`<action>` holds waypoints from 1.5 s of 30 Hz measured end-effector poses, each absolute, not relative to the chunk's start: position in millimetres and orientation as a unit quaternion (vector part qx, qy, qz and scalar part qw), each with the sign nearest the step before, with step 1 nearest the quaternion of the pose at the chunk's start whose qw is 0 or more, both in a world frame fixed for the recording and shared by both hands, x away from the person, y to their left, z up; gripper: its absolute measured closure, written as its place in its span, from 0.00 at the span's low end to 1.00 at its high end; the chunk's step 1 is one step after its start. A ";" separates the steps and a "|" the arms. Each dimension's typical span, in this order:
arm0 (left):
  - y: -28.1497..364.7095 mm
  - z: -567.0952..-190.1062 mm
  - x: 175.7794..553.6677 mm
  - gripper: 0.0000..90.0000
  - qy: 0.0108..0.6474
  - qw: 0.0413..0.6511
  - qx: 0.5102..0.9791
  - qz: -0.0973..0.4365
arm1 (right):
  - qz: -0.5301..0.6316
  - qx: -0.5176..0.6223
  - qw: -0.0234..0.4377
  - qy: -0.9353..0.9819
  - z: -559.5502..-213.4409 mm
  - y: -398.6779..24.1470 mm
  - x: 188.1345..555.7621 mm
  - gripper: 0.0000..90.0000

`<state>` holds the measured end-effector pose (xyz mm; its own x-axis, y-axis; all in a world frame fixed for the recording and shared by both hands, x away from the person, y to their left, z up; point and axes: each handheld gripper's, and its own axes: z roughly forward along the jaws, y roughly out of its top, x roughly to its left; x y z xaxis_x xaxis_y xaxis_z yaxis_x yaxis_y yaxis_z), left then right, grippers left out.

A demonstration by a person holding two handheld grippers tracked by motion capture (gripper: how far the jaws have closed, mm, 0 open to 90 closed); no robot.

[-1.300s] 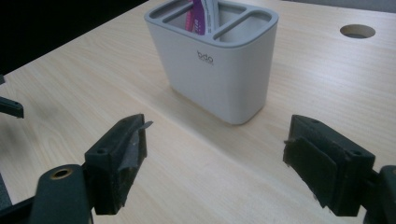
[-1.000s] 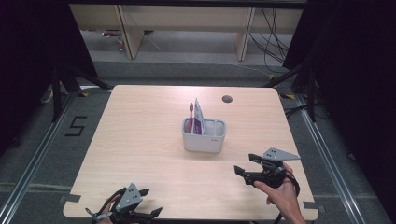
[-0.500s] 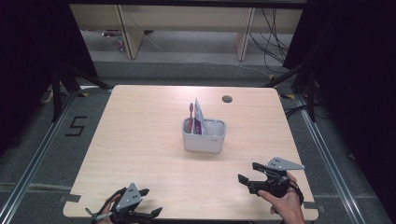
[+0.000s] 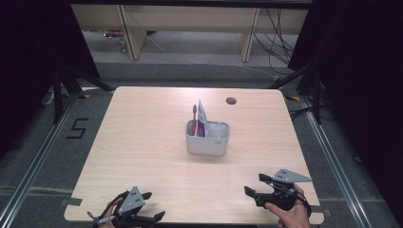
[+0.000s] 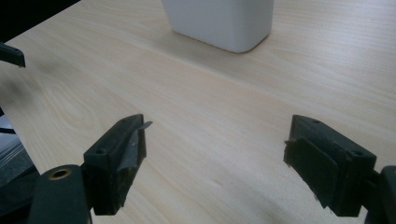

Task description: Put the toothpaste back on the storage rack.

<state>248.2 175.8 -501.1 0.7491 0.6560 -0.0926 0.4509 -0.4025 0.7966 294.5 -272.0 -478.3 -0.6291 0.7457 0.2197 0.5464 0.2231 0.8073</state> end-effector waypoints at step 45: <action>179.6 -498.2 248.8 0.24 0.325 0.419 0.839 0.125 | 0.415 0.428 0.115 0.795 -497.1 -290.6 262.9 0.18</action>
<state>248.8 179.6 -498.2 0.7580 0.6493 -0.0623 0.4403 -0.4389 0.7833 262.9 -290.6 -497.1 -0.6079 0.7752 0.1719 0.5837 0.2895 0.7586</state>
